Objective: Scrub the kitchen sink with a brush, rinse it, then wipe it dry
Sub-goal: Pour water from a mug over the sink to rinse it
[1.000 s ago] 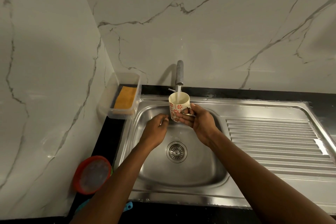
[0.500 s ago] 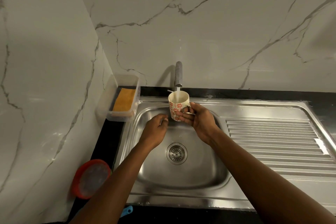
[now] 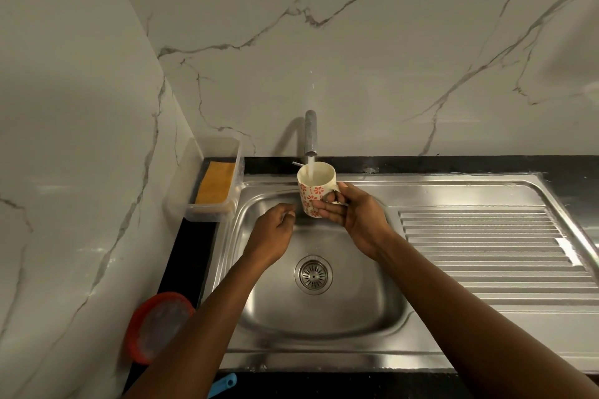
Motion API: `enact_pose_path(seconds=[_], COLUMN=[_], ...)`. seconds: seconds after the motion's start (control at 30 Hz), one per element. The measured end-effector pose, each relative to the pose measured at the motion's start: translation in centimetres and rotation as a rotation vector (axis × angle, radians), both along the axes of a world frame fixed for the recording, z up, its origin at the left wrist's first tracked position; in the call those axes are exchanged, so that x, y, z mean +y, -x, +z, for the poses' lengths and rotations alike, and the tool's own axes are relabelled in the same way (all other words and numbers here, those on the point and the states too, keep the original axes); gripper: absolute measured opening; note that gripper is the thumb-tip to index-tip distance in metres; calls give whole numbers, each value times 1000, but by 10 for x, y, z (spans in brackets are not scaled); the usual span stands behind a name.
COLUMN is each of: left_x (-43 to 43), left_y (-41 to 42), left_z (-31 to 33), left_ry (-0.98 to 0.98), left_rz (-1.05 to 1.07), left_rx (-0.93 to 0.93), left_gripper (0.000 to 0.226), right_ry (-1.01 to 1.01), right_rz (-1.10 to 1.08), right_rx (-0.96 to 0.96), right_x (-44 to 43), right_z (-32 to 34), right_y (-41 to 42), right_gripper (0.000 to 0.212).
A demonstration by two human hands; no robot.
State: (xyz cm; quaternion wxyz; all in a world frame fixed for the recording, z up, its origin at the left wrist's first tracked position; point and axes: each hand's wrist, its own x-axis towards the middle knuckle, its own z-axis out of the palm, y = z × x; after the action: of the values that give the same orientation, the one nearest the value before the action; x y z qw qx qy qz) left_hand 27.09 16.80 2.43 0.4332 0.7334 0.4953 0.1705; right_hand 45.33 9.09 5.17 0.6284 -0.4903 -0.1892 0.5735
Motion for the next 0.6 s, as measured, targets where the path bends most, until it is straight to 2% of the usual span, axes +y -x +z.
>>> enact_pose_path(seconds=[0.07, 0.17, 0.27, 0.37, 0.6], left_x=[-3, -11, -24, -51, -155], left_y=[-2, -11, -28, -56, -161], left_z=[-4, -13, -26, -38, -53], left_ry=[-9, -16, 10, 25, -82], left_rz=[-19, -60, -100, -162, -509], left_rx=[11, -2, -28, -41, -17], left_gripper=[36, 32, 26, 25, 36], right_ry=[-10, -27, -27, -21, 17], right_rz=[-18, -63, -106, -179, -387], right_rx=[12, 43, 99, 78, 21], right_x=[-15, -47, -88, -138, -280], right_z=[-2, -4, -3, 1, 14], right_y=[-3, -9, -20, -42, -126], right_gripper=[28, 41, 30, 34, 25])
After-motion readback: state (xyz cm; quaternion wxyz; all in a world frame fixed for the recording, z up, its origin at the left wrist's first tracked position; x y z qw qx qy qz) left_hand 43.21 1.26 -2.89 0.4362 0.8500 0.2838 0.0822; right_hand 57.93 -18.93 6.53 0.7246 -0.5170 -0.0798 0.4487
